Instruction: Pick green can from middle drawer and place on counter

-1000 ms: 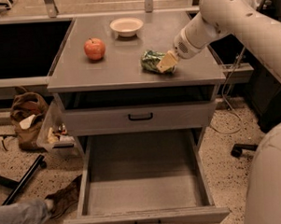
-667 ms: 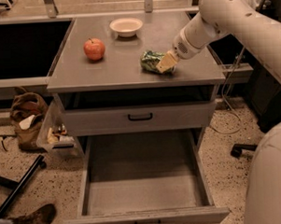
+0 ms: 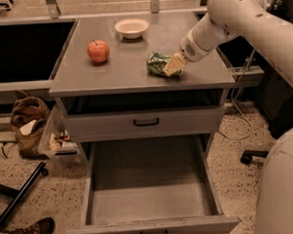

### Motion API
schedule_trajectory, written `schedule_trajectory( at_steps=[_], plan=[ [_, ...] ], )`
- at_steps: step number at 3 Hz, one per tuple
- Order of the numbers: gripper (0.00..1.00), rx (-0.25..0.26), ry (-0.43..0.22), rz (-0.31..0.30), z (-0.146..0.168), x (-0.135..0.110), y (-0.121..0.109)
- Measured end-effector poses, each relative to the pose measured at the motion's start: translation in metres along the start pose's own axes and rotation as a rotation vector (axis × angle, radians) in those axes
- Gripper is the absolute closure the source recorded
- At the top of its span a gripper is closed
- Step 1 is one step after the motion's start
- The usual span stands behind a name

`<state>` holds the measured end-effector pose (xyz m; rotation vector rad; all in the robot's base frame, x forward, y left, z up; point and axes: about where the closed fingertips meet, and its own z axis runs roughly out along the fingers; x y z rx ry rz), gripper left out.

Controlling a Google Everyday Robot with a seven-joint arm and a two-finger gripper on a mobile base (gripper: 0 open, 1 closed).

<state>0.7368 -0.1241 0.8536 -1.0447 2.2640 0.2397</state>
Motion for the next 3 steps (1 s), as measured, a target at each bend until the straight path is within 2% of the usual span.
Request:
schedule_trajectory(
  at_steps=[1, 2, 3],
  plan=[
    [0.11, 0.000, 0.000, 0.000, 0.0000, 0.0000, 0.0000],
    [0.00, 0.000, 0.000, 0.000, 0.0001, 0.0000, 0.0001],
    [0.00, 0.000, 0.000, 0.000, 0.0001, 0.0000, 0.0001]
  ],
)
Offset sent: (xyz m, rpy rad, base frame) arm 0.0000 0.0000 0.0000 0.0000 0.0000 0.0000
